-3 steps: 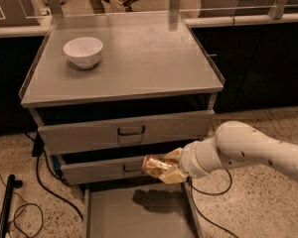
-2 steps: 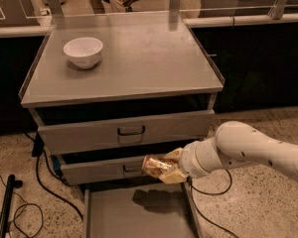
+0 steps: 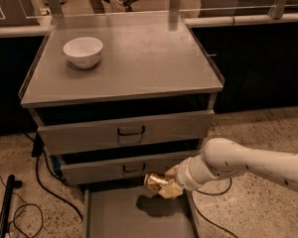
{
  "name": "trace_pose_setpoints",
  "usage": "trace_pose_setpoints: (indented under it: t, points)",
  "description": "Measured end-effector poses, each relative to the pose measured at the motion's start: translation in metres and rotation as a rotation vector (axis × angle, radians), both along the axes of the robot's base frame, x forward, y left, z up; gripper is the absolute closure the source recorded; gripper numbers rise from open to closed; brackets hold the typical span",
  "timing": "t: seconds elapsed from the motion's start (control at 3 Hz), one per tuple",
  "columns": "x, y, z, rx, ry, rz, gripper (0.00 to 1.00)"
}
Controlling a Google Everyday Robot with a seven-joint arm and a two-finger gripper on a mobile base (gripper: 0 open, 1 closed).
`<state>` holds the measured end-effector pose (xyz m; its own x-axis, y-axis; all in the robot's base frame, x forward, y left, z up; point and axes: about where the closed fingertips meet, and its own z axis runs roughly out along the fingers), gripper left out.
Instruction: Place orange can into bottom drawer
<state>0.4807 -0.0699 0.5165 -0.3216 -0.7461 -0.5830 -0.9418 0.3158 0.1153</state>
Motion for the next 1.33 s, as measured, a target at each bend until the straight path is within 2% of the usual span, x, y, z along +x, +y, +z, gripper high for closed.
trace_pose_setpoints:
  t: [0.33,0.67,1.0,1.33]
  points:
    - [-0.002,0.001,-0.048,0.017,0.036,0.003,1.00]
    - [0.003,0.001,-0.090,0.065,0.024,-0.006,1.00]
    - [0.014,-0.003,-0.107,0.085,-0.045,-0.025,1.00]
    - [0.026,-0.015,-0.133,0.074,-0.063,-0.060,1.00]
